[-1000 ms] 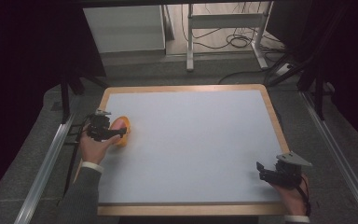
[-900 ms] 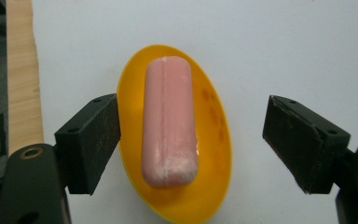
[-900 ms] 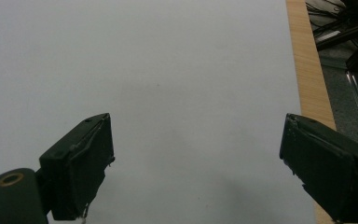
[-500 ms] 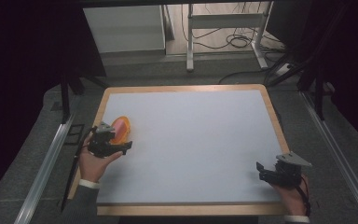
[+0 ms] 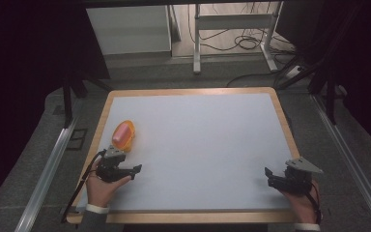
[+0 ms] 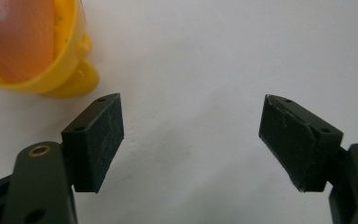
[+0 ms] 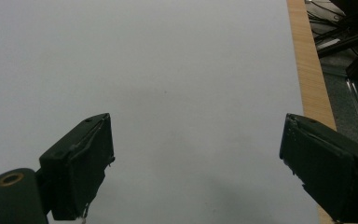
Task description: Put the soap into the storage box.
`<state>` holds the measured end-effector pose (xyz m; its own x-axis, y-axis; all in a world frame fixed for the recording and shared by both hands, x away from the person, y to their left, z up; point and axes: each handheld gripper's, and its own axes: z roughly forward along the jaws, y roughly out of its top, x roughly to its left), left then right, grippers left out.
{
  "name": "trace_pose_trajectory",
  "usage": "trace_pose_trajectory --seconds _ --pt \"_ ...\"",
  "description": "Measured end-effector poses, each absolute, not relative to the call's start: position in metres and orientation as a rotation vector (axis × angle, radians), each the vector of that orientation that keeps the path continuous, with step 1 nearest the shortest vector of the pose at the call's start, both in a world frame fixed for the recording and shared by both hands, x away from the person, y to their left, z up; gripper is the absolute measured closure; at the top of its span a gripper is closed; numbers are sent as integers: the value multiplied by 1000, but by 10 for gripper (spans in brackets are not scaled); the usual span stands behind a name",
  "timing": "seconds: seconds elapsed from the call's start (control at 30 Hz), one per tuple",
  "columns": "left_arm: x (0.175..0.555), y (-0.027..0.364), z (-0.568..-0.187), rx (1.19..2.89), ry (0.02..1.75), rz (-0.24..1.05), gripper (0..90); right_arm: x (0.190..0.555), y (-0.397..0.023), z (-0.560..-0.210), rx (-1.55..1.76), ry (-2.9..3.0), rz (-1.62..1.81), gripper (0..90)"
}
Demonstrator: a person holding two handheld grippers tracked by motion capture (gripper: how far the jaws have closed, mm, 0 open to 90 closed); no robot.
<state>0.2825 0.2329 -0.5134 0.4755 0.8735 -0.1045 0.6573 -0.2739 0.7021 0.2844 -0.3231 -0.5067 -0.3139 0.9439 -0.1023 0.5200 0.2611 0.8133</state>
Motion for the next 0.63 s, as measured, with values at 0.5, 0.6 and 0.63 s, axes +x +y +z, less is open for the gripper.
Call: trace_pose_trajectory --seconds 0.5,0.6,0.63 --pt "274 240 -511 1985 1250 423 240 285 -319 -507 1302 1941 908 94" --pt "273 241 -510 1977 1246 433 239 285 -317 -507 1300 1940 915 94" --pt "272 241 -509 1960 1257 449 238 285 -316 -506 1297 1940 918 94"
